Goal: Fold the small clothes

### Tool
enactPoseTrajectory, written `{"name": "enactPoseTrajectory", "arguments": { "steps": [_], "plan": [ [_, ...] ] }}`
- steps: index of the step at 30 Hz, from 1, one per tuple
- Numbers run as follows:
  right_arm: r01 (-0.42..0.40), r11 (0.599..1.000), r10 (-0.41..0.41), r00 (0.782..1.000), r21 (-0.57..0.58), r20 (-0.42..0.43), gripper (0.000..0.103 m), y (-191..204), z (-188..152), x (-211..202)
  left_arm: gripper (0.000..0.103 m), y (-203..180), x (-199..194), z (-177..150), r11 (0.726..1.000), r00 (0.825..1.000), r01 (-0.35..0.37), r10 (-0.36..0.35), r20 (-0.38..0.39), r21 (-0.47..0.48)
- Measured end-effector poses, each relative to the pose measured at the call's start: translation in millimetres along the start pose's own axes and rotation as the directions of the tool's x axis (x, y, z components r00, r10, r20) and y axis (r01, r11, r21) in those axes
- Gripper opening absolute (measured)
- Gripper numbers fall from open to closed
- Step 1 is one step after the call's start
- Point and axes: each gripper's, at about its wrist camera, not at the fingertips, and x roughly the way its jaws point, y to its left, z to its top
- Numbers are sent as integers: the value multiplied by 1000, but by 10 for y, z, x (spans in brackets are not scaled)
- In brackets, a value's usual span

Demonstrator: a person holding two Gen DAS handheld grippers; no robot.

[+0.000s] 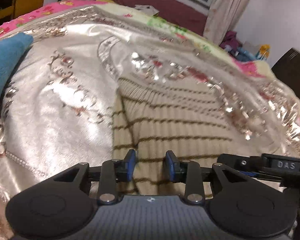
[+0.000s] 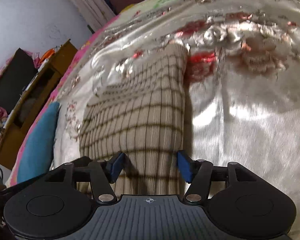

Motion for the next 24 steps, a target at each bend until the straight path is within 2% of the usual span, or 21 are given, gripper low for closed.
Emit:
{"name": "enactPoseTrajectory", "arguments": {
  "steps": [2,5,7,9,10,12,15,18,24],
  "plan": [
    [-24,1000,24,1000,5,-10,65,-38,-43,4,40,32,-28,-38,1000,1000,6,-6,-5,4],
    [-67,996,71,996,62,-52,65,-116,-110,62,43,93,-8,-70,1000,1000,-11,11,-22,12],
    [-78,995,82,995,63,-60,65,-102,-148,114,52,124,27,-80,1000,999,-13,13,-35,2],
    [-83,995,86,995,62,-59,65,-69,-173,154,53,141,101,-116,1000,998,-5,5,-67,-3],
    [-80,995,84,995,62,-62,63,-51,-176,165,53,136,107,-133,1000,998,-2,2,-68,0],
    [-83,994,88,993,67,-77,42,-33,-175,152,52,109,91,-159,1000,997,9,-8,-76,16],
    [-76,994,82,993,75,-86,28,-77,-210,54,50,32,74,-205,999,995,36,-33,-98,30],
    [-70,994,76,994,80,-77,25,-131,-294,-137,49,-138,83,-300,996,992,60,-51,-118,72],
    [-8,997,14,997,74,-80,25,-237,-535,-463,49,-366,95,-445,986,981,123,-105,-160,110]
  ]
}}
